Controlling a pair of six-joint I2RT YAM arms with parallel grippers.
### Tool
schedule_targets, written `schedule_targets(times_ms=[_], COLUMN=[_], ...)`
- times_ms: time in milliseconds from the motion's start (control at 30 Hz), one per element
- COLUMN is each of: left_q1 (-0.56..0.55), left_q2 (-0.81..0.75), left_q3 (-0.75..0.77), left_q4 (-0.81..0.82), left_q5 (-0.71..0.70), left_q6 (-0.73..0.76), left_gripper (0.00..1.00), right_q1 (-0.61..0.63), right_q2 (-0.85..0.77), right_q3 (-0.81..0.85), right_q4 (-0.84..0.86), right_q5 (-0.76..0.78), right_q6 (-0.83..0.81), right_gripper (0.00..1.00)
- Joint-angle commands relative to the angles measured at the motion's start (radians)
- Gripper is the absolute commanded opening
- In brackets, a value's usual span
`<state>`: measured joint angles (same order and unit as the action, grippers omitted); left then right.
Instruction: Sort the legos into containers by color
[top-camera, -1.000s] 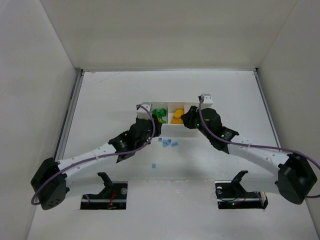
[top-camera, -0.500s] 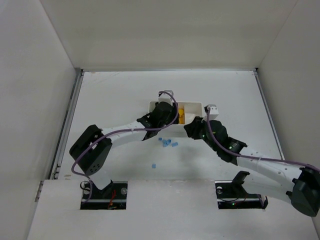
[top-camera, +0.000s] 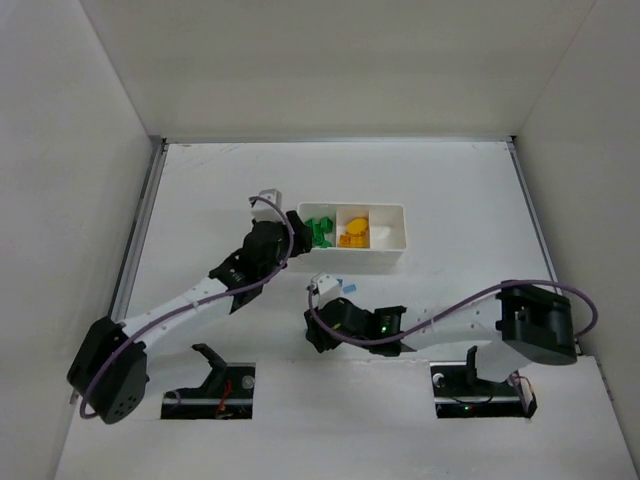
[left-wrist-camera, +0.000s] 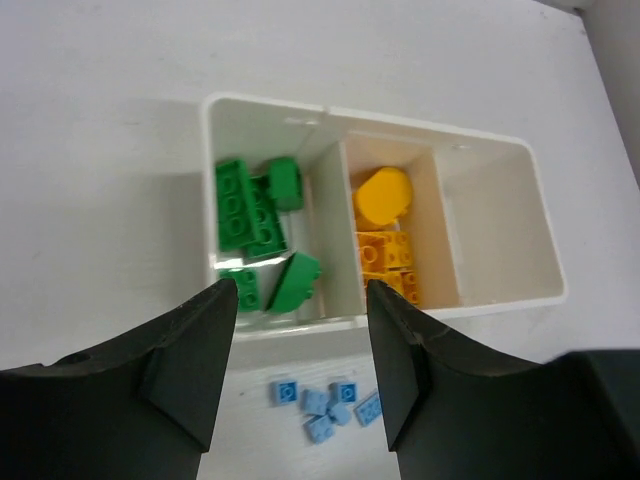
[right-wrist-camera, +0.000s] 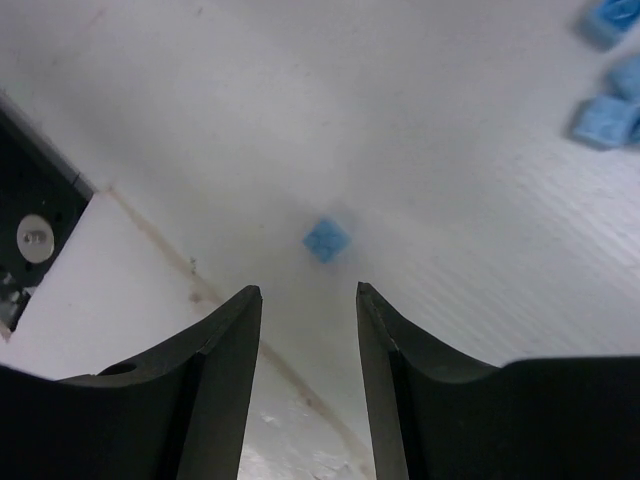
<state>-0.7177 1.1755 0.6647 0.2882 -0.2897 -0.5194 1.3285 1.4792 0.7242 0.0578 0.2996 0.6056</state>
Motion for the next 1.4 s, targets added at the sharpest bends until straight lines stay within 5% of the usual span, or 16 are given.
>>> schedule_targets(times_ms=[0, 300, 1033, 1367], left_q1=[0.057, 0.157, 0.149, 0.159], left_q2=[-0.109, -0.278, -0.251, -0.267], left_q3=[-0.088, -0.223, -0.257, -0.269], left_q4=[-0.072, -0.155, -0.127, -0.135], left_q5=[-0.019, -0.006, -0.003, -0.003], left_q6=[-0.054, -0.077, -0.085, -0.082], left_gripper=[0.51, 0.51, 0.51, 0.51], right_q1=[0.045, 0.054, 0.053, 0.053], right_q2=[0.079, 0.231, 0.325, 0.274], right_q3=[0.098, 0.214, 0.316, 0.294], right_q4=[-0.018, -0.144, -0.219, -0.211], right_q5=[0.027, 0.065, 0.147, 0.199], right_q6=[-0.004, 0.032, 0.042, 0.046], right_gripper=[0.49, 0.46, 0.41, 0.24])
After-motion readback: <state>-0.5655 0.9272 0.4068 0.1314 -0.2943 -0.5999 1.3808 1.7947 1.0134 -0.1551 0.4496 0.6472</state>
